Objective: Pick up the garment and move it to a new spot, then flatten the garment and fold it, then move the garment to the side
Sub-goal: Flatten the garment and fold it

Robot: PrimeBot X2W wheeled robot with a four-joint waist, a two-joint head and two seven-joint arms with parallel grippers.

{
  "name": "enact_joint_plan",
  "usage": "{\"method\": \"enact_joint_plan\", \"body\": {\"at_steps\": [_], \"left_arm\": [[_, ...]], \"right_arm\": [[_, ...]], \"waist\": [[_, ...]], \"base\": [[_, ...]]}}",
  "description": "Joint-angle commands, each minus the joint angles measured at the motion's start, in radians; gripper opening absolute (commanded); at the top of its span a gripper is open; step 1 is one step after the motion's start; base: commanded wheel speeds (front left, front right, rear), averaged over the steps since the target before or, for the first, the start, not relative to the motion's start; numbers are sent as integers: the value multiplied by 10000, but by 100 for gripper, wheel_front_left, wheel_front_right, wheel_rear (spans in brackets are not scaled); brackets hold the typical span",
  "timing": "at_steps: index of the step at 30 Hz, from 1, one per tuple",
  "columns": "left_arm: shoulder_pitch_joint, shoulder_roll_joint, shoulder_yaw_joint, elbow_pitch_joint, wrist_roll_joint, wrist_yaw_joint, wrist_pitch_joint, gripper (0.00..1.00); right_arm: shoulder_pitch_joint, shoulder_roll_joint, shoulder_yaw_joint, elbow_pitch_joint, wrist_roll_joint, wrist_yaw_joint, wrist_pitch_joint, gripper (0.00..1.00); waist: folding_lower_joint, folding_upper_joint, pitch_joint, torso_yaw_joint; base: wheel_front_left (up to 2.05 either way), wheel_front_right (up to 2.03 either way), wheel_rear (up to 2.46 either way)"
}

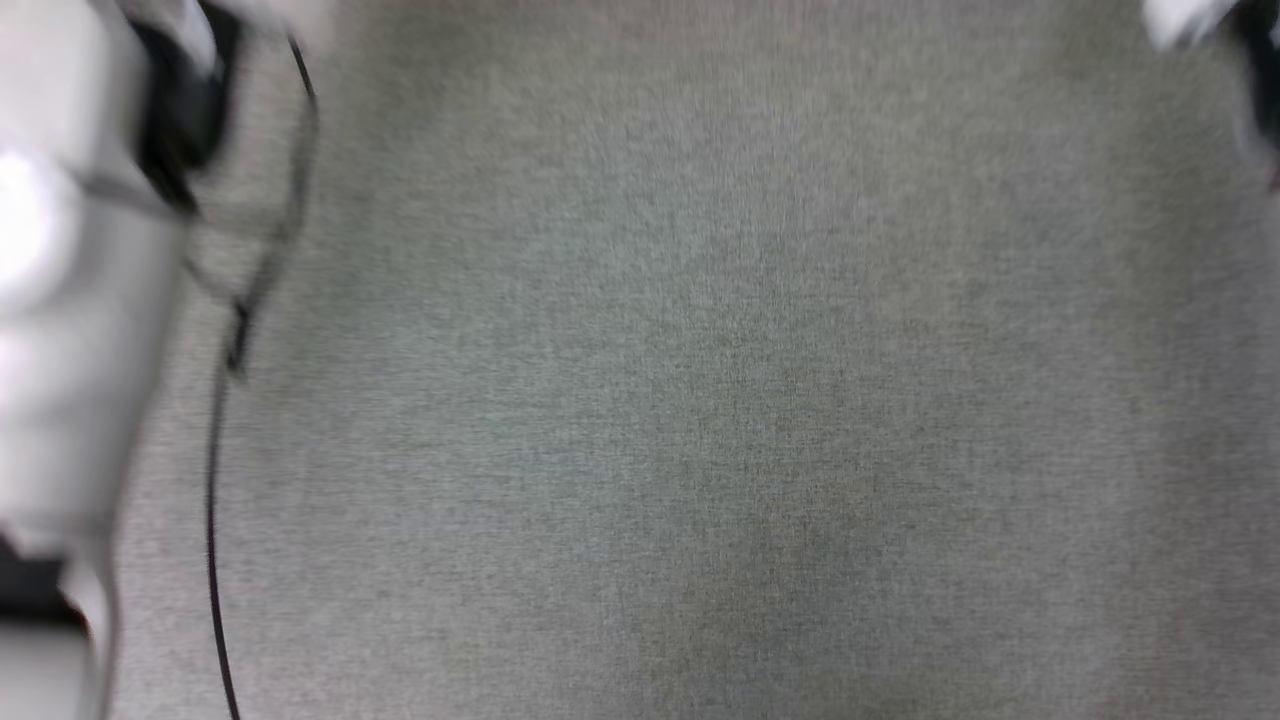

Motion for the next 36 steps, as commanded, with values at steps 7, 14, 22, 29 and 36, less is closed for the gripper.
{"method": "enact_joint_plan", "body": {"at_steps": [7, 14, 22, 29, 36], "left_arm": [[3840, 218, -306, -1321, -339, 576, 10, 0], [6615, 968, -410, -2238, -798, 1087, 470, 0], [9262, 1944, -267, -3731, -1282, 1937, 1006, 0], [11035, 2786, -629, -5392, -1593, 2187, 1900, 0], [12182, 3424, -991, -6772, -1956, 2301, 2779, 0]], "right_arm": [[2401, -746, 1846, -594, 1363, -6, 55, 0], [4259, -1567, 3459, -1444, 2636, -7, 319, 0], [5586, -2139, 4054, -1620, 3789, -7, 292, 0], [6769, -2752, 4026, -1850, 4558, -7, 423, 0], [7921, -3253, 3699, -2200, 5094, -7, 610, 0]], "waist": [[-1, 0, -1568, 193], [-1, 0, -2646, 244], [-1, 0, -3686, 234], [-1, 0, -4378, 211], [-1, 0, -4850, 177]], "base": [[0, 0, 0], [0, 0, 0], [0, 0, 0], [0, 0, 0], [0, 0, 0]]}}
